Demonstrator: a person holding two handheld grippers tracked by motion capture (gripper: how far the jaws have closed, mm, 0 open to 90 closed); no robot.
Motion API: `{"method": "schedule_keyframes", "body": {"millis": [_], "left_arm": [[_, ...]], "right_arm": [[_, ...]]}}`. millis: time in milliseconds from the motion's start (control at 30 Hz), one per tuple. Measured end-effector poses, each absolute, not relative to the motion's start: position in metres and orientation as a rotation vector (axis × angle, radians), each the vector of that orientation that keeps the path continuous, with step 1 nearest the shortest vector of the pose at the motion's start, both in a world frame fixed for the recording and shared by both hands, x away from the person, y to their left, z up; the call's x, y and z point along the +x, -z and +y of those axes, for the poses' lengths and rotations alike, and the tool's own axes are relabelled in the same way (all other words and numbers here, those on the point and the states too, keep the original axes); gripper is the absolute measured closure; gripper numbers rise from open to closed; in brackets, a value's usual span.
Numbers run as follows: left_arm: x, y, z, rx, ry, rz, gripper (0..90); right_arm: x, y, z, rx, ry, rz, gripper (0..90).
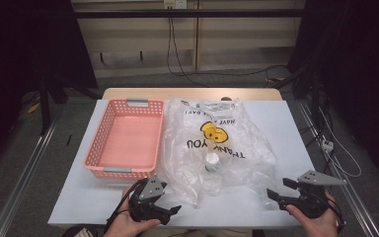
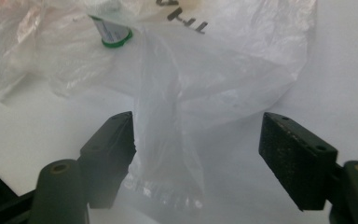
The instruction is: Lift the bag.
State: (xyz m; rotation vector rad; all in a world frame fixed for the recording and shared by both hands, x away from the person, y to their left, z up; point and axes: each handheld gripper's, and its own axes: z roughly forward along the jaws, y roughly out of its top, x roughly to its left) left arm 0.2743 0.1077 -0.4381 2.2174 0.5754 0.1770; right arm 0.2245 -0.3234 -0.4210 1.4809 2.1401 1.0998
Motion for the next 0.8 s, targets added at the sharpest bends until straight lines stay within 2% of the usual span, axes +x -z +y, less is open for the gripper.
{"method": "schedule_keyframes", "body": {"millis": [67,133,200,267,333,500,567,633,733,800], "left_arm": [[0.274,0.437,0.106,2.226,-0.175,0.568,18.0],[0.272,0.439,0.102,2.232,-0.16,0.552,20.3],[0.27,0.44,0.096,2.251,-0.17,0.535,22.1],[0.271,0.439,0.091,2.273,-0.137,0.452,25.1],[0.271,0.44,0.083,2.311,-0.178,0.454,26.3],[0.284,0.442,0.065,2.328,-0.161,0.443,25.1],[0.286,0.442,0.058,2.338,-0.197,0.46,25.0],[0.288,0.445,0.049,2.36,-0.134,0.405,25.0],[0.29,0.454,0.04,2.396,-0.151,0.352,25.5],[0.296,0.455,0.04,2.399,-0.093,0.403,23.5]], "right_arm": [[0.223,0.424,-0.322,1.475,-1.112,2.166,35.2],[0.221,0.425,-0.32,1.454,-1.116,2.189,48.9],[0.219,0.425,-0.318,1.426,-1.127,2.211,57.1],[0.221,0.427,-0.316,1.421,-1.143,2.234,75.1],[0.223,0.429,-0.314,1.423,-1.147,2.254,88.4],[0.228,0.432,-0.308,1.406,-1.136,2.306,90.0],[0.23,0.433,-0.307,1.403,-1.138,2.314,90.0],[0.231,0.433,-0.307,1.404,-1.144,2.314,90.0],[0.232,0.433,-0.307,1.401,-1.153,2.314,90.0],[0.232,0.433,-0.307,1.397,-1.154,2.314,90.0]]}}
